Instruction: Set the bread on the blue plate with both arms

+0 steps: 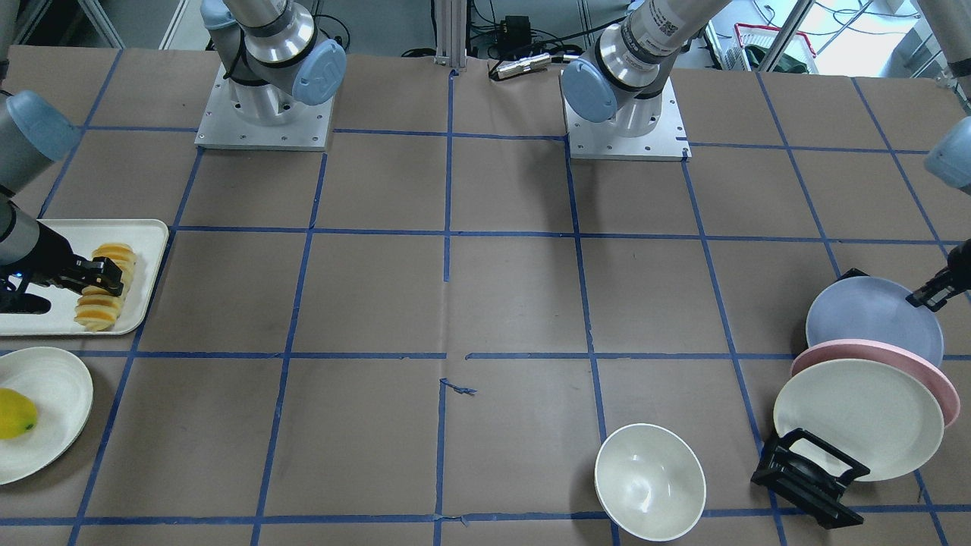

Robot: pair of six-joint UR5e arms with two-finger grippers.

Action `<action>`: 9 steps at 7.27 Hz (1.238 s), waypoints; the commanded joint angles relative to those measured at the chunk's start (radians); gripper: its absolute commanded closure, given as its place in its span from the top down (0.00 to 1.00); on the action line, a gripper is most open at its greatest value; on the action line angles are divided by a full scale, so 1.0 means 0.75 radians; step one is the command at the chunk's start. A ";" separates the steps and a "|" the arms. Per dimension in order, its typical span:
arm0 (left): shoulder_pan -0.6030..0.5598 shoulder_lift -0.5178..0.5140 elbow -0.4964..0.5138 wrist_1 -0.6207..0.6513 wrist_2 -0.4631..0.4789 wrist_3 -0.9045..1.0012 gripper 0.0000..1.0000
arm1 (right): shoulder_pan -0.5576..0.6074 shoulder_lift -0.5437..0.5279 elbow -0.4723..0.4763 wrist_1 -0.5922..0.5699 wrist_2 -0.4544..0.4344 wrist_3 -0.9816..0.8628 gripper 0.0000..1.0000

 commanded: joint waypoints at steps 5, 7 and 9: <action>0.009 0.166 0.139 -0.446 0.112 0.151 0.00 | 0.016 -0.126 -0.118 0.174 -0.030 0.038 0.00; 0.001 0.381 0.176 -0.865 0.202 0.133 0.00 | 0.079 -0.132 -0.287 0.329 -0.042 0.077 0.00; -0.094 0.494 0.121 -1.058 -0.092 0.130 0.00 | 0.175 -0.164 -0.463 0.556 -0.032 0.201 0.00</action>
